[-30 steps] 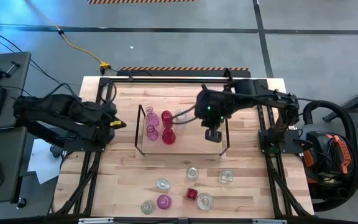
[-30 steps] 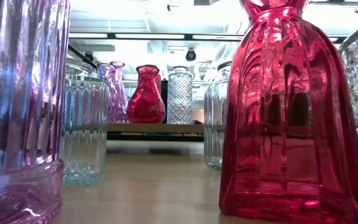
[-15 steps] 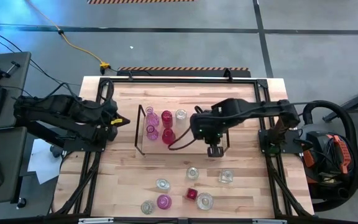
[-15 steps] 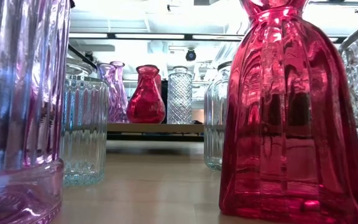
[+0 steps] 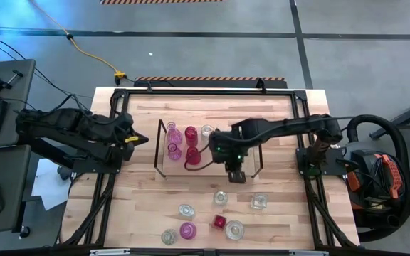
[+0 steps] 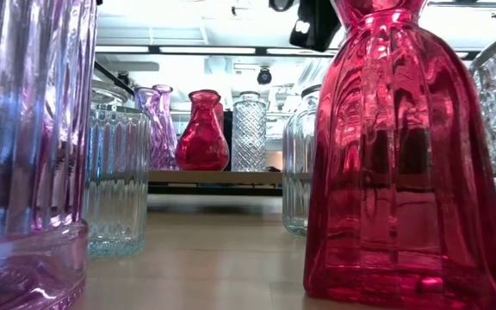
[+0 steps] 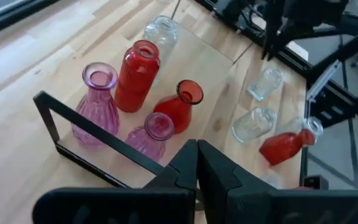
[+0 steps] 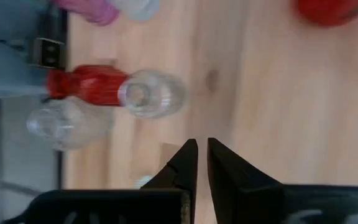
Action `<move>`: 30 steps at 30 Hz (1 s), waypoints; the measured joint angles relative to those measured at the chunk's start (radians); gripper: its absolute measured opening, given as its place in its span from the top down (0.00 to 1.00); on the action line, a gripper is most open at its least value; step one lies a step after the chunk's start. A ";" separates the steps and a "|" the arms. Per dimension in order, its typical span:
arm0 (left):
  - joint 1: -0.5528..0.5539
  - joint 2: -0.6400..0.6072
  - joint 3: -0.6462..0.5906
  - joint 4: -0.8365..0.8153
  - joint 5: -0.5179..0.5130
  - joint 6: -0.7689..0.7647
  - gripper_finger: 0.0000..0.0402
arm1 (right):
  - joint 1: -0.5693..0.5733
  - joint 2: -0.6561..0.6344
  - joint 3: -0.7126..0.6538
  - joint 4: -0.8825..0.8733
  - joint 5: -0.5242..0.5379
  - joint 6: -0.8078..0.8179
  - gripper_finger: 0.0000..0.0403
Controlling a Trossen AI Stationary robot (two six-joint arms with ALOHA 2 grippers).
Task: Sort vases onto shelf
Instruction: Put the transparent vase aligned with the other transparent vase on the shelf
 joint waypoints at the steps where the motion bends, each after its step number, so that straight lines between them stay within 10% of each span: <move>1: 0.000 -0.001 0.000 0.000 0.000 0.015 1.00 | 0.008 0.000 -0.010 0.014 -0.016 0.043 0.96; 18: 0.000 -0.003 0.000 -0.001 0.016 0.235 1.00 | 0.208 0.000 -0.022 0.297 0.191 0.617 0.93; 30: 0.000 -0.003 0.000 -0.001 0.079 0.217 1.00 | 0.235 0.079 -0.029 0.252 0.174 0.653 0.54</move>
